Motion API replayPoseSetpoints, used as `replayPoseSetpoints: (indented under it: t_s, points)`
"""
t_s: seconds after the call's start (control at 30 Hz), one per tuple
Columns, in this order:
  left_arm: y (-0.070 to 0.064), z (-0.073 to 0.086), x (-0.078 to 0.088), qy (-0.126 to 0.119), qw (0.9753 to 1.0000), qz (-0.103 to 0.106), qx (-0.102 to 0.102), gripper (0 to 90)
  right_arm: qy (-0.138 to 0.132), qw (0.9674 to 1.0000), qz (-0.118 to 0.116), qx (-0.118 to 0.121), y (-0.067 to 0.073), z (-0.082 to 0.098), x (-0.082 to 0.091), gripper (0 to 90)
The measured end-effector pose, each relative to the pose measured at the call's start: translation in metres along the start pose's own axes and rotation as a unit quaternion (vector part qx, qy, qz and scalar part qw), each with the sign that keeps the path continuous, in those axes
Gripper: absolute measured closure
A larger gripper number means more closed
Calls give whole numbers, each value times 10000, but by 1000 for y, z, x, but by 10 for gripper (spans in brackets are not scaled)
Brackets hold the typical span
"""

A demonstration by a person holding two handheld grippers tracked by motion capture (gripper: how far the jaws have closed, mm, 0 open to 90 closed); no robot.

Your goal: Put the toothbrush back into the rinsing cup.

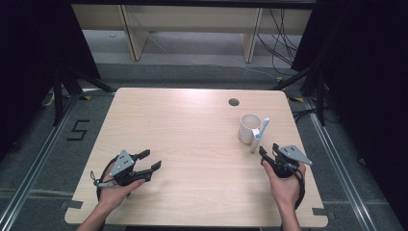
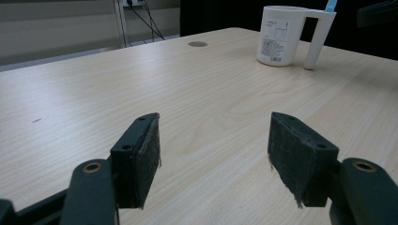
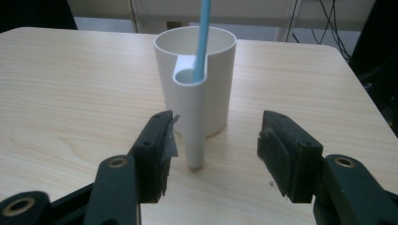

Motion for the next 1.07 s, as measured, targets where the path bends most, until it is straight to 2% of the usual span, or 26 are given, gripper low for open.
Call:
replayPoseSetpoints:
  t_s: [0.03, 0.07, 0.13, 0.2, 0.23, 0.27, 0.4, 0.5, 0.63, 0.67, 0.73, 0.8, 0.83, 0.9, 0.97, 1.0, 1.03, 1.07]
  points:
    - [0, 0, 0, -1, 10000, -3, 5, 340, -90, 10000, 11, -22, -1, 2, 1, 465]
    - [0, 0, 0, 1, 10000, -6, 7, 340, -58, 10000, 20, -23, -2, 5, 2, 467]
    - [0, 0, 0, 1, 10000, -12, 9, 340, -12, 9999, 26, 121, -4, 9, 5, 467]
    - [0, 0, 0, -1, 10000, -8, 5, 340, 30, 10000, 42, 61, -5, 15, 6, 467]
    - [-1, 0, 0, -1, 10000, -7, 1, 340, -7, 9998, 134, 142, -8, 16, 8, 467]
    - [-1, 0, 0, -1, 10000, -11, 1, 340, 85, 9999, 62, -23, -6, 20, 9, 467]
    - [1, 0, 0, 9, 10000, -26, -5, 340, -26, 10000, 70, 32, -12, 27, 10, 478]
    - [2, 0, 1, -3, 10000, -35, 8, 340, 42, 9999, 137, -43, -14, 34, 14, 482]
    - [2, 1, 1, 16, 10000, -25, 13, 339, -8, 9998, 191, -3, -17, 42, 14, 483]
    - [2, 2, 1, 29, 10000, -17, 14, 339, 48, 9998, 207, -4, -18, 44, 16, 483]
    - [2, 2, 1, 39, 10000, -5, 27, 336, 118, 9997, 142, -183, -16, 52, 17, 483]
    - [2, 2, 1, 45, 10000, -3, 25, 336, 103, 9998, 102, -156, -17, 54, 17, 483]
    - [1, 2, 1, 44, 10000, 1, 27, 336, 77, 9996, 94, -270, -14, 55, 16, 483]
    - [1, 2, 0, 44, 10000, 5, 25, 335, 51, 9999, 52, -94, -16, 57, 16, 482]
    - [1, 3, 0, 50, 10000, 2, 30, 335, 55, 9998, 103, -149, -15, 57, 17, 482]
    - [1, 3, -1, -11, 10000, 37, 38, 336, 42, 9999, 150, -47, -17, 57, 18, 480]
    - [1, 3, -1, 17, 10000, 23, 43, 335, 16, 9998, 104, -147, -15, 57, 17, 478]
    - [1, 4, -1, 50, 10000, 8, 36, 335, 16, 9998, 104, -147, -15, 57, 17, 478]
Point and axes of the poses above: each handheld gripper's, and its own axes: x roughly backward along the jaws, z roughly out of its underside, y roughly to its left, the point moved 5 cm from there along -x, roughly forward along the jaws, and after that the axes turned 14 degrees about y, right-handed, at the moved point
